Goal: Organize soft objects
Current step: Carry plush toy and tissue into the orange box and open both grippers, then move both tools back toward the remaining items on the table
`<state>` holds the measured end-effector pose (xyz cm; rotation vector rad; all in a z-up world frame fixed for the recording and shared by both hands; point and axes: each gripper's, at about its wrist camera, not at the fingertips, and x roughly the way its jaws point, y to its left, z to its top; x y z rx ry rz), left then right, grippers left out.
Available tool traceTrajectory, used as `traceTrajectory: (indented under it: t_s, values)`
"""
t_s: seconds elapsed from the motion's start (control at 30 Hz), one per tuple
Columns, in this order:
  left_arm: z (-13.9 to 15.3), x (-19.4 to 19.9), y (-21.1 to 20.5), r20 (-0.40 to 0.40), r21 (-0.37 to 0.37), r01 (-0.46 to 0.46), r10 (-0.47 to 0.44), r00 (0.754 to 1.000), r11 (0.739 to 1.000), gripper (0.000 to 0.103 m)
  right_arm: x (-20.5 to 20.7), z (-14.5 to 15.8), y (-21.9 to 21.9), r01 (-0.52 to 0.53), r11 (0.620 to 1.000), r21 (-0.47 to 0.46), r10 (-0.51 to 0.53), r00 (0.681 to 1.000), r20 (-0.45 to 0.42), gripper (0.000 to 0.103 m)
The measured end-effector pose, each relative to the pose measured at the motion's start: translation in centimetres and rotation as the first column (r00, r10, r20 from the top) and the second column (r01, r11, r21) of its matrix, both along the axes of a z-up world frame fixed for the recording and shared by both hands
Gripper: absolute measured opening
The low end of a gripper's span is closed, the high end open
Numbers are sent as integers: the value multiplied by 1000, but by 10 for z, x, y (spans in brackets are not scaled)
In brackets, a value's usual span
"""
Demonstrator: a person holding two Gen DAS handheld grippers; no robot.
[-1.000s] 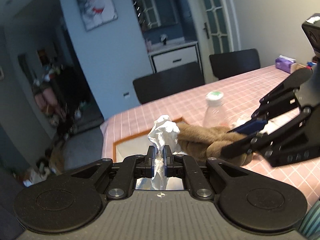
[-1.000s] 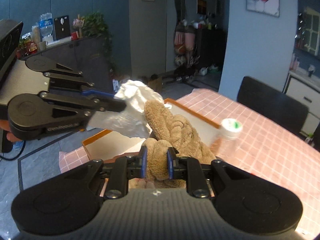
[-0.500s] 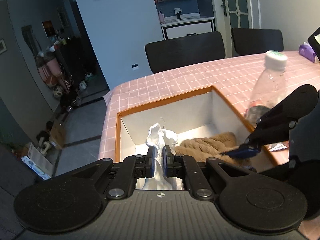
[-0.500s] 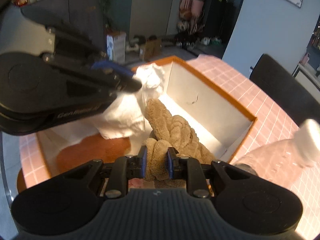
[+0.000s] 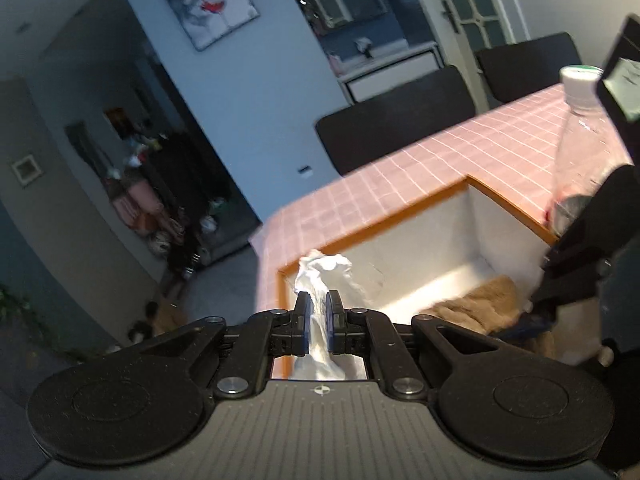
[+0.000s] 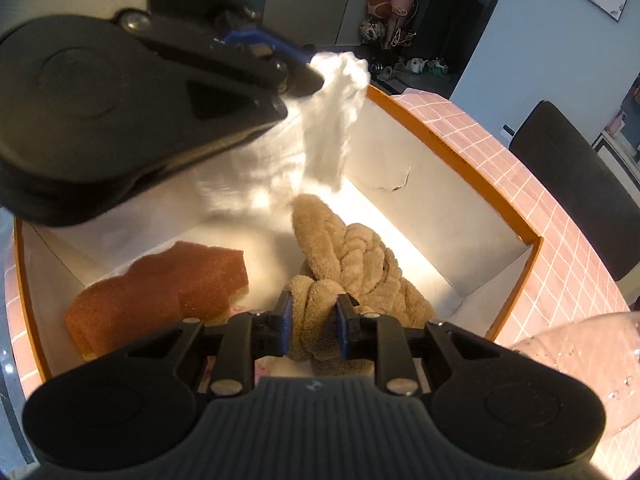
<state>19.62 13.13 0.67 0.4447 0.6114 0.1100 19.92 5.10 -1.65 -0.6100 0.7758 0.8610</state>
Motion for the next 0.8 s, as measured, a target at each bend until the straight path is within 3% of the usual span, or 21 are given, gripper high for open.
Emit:
traceTrajectory:
  t_s: [0.13, 0.27, 0.4, 0.6, 0.8]
  values:
    - [-9, 0, 3, -99, -49, 21, -26, 995, 999, 8, 1, 1, -4, 8, 1000, 1, -8, 999, -40, 27]
    - [-12, -2, 13, -194, -175, 1, -35, 980, 985, 10, 1, 3, -7, 16, 1000, 2, -16, 997, -79, 33]
    - [-8, -7, 20, -241, -274, -10, -58, 969, 962, 25, -2, 9, -10, 11, 1000, 10, -10, 997, -76, 39]
    - [10, -29, 19, -223, -317, -8, -67, 973, 948, 45, -15, 25, -16, -8, 999, 36, 10, 999, -49, 53]
    - [32, -47, 5, -169, -344, 29, -92, 981, 938, 47, -40, 47, -39, -36, 996, 78, 37, 999, -9, 57]
